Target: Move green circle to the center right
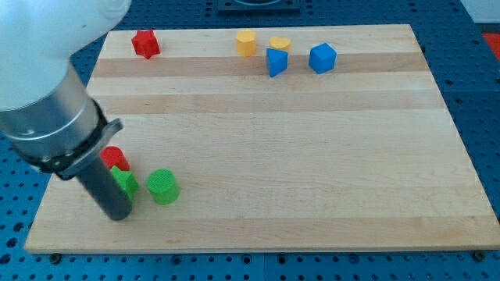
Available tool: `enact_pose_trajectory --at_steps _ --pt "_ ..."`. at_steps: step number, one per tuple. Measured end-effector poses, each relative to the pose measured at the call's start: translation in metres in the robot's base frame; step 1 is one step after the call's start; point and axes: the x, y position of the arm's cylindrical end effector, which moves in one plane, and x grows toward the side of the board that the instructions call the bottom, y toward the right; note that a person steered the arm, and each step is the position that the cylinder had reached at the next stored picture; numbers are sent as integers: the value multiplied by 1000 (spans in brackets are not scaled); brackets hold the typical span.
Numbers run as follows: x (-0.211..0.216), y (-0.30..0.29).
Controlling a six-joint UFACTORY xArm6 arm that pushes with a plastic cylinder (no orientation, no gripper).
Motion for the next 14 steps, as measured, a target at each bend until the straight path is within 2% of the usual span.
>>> enact_pose_trajectory --at_steps 5,9,12,14 --pt "-66 136" --pt "-147 150" --pt "-175 223" --pt "-175 276"
